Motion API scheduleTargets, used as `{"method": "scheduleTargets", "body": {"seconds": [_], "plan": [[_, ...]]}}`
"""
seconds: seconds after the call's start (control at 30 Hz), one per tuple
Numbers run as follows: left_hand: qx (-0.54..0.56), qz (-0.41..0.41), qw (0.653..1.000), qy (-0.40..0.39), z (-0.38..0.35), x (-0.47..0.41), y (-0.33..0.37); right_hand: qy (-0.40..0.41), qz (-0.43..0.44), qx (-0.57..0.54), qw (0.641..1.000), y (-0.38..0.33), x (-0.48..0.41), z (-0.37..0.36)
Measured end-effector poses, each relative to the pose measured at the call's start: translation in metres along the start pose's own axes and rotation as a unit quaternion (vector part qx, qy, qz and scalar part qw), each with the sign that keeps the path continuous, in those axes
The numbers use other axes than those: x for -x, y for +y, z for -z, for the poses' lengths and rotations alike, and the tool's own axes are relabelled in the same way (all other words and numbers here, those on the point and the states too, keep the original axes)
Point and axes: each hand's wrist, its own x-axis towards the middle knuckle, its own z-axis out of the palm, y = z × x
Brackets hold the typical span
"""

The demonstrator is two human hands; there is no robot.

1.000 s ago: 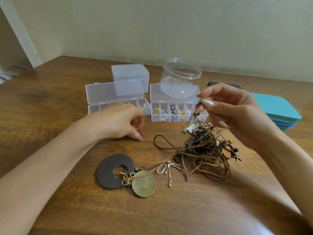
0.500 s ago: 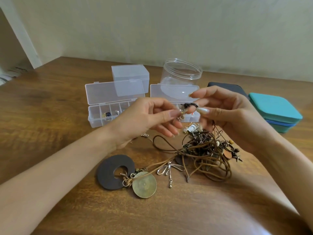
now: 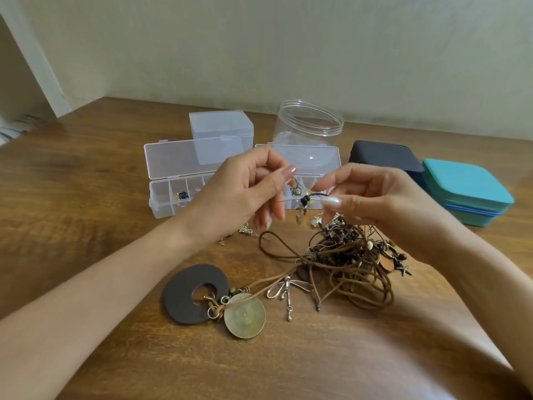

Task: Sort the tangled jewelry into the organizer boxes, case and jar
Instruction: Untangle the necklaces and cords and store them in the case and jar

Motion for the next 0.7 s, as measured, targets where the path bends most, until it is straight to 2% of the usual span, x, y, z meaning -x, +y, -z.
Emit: {"method": "scheduleTargets", "body": {"seconds": [0.2,0.57,0.7], "plan": [[-0.032,-0.005,0.999,0.011,0.0020,-0.0009,-0.0037,0.035,0.007,0.044,0.998,-0.0009,0.0009,-0.0061],[-0.073,0.056,0.994,-0.056,-0.0002,0.0008,-0.0037,0.081,0.023,-0.057,0.995,-0.0011,0.0006,0.0005],[-0.111,0.041,0.992,-0.040,-0.0010,0.0027,0.0006,0.087,0.025,-0.064,0.994,-0.0005,0.0002,0.0015]]}}
